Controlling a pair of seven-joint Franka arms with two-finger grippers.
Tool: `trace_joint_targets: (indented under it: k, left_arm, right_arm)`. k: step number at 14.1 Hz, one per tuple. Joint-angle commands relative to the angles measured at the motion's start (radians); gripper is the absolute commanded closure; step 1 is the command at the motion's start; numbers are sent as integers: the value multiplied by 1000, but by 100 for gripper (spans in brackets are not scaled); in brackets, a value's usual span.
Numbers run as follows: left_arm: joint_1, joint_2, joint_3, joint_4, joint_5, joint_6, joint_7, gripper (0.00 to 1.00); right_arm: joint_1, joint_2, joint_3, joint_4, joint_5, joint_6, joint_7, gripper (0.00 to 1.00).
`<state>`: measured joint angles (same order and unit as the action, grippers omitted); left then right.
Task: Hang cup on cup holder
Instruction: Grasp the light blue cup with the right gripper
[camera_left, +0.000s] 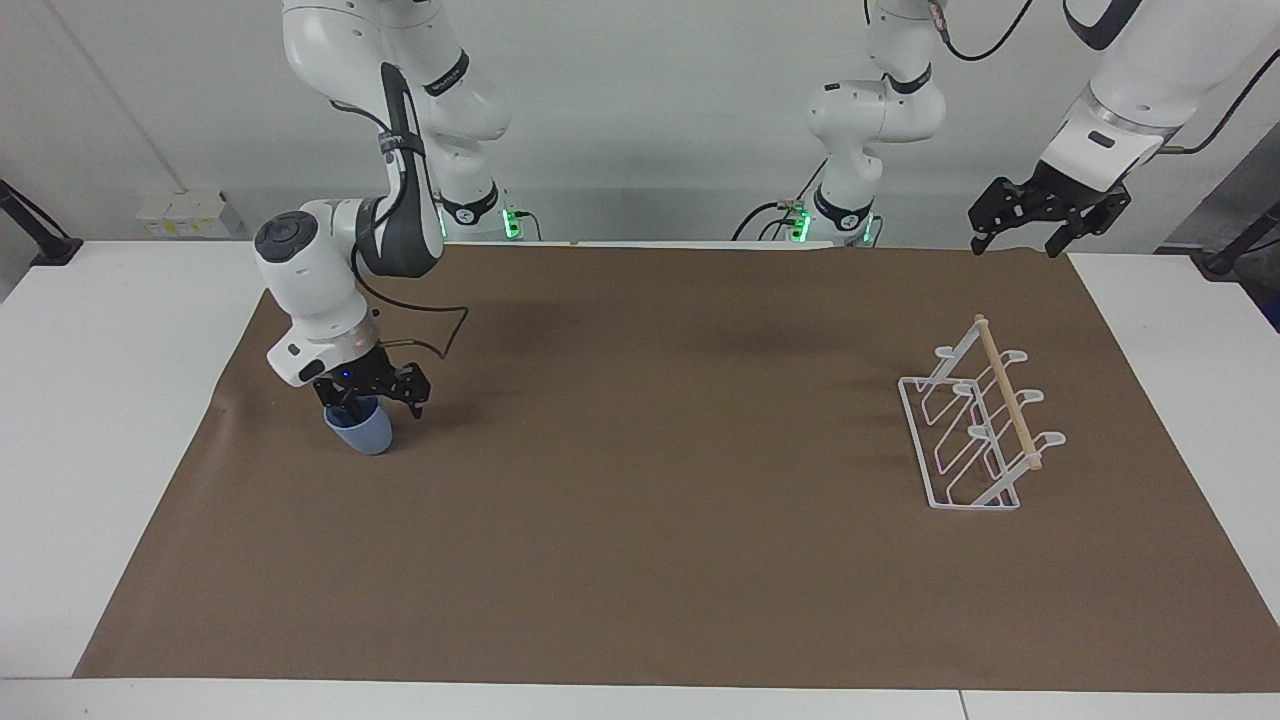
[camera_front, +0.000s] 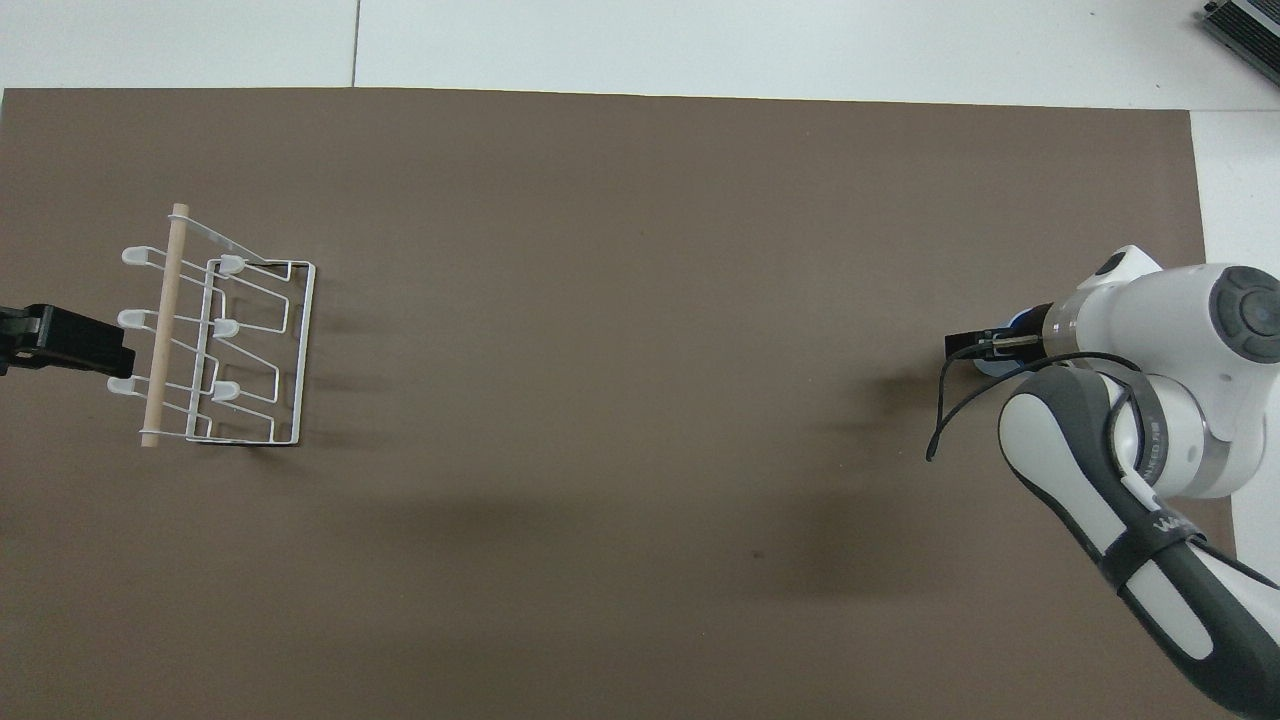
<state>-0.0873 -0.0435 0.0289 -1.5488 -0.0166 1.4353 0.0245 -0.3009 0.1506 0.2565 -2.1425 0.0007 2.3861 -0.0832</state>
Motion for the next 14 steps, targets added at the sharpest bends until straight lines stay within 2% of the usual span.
trace_joint_targets:
  k: [1,2,3,8,11,14]
  left_arm:
    - [-8,-27,0,-27,17,-9,-11,0]
    - [-8,-27,0,-27,17,-9,-11,0]
    - [-8,-27,0,-27,17,-9,-11,0]
    - [-6,-27,2,-28,17,-7,-11,0]
    - [-6,-27,0,-27,17,-3,-12,0]
    - [-6,-27,0,-27,17,4,-11,0]
  right_arm:
    - [-17,-8,7,-14,-11,10,-4,77]
    - [-20,-8,7,-11,-11,7,-6,96]
    - [-21,-8,7,-10,-11,7,-6,100]
    - [-21,-11,9,12,-11,-34,-4,100]
    - [-11,-13,10,107,-11,-152,-4,100]
    - [-9,-29,13,138,-10,-200,-15,100]
